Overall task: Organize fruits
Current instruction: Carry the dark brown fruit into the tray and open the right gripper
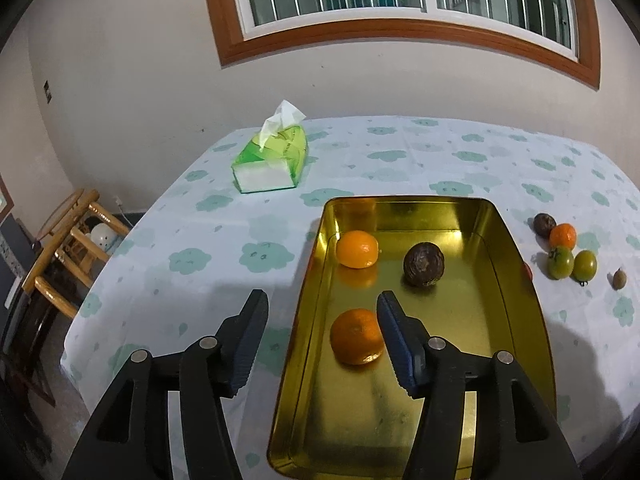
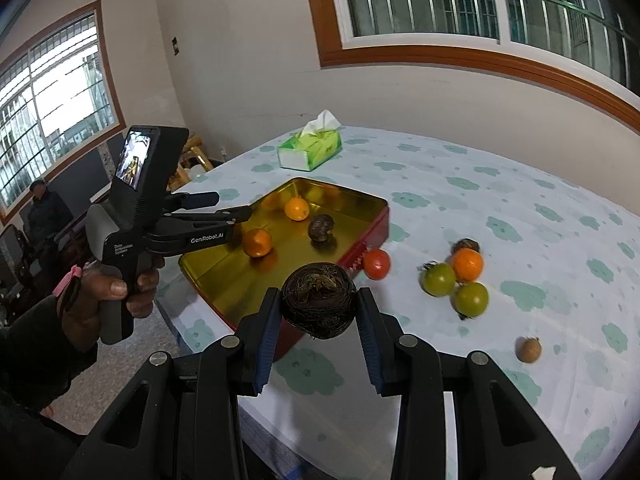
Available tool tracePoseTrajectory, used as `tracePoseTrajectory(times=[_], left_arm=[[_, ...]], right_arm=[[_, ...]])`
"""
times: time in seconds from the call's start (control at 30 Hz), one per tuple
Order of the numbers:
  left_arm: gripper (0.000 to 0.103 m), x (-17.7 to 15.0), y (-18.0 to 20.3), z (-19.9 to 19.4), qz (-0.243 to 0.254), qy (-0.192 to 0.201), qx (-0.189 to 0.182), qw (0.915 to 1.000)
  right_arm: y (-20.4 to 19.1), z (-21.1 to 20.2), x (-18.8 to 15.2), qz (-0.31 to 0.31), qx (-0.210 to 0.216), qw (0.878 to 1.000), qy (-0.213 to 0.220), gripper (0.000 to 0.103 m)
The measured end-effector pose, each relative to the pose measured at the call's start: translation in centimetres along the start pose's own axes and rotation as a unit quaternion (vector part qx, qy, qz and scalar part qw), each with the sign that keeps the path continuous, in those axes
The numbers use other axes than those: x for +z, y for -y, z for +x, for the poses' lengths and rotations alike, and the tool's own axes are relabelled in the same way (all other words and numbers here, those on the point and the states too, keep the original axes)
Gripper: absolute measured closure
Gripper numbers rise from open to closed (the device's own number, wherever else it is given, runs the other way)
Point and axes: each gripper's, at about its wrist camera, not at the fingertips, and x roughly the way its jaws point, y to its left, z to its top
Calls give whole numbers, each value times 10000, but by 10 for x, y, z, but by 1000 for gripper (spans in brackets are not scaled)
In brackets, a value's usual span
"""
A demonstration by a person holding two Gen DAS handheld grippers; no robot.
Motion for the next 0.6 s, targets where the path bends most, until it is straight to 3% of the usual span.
tracePoseTrajectory(times=[0.6], left_arm=[[40, -9, -28, -5, -455, -2, -68, 9989]], right_arm=[[-33, 94, 30, -238, 614, 9970, -395, 68]])
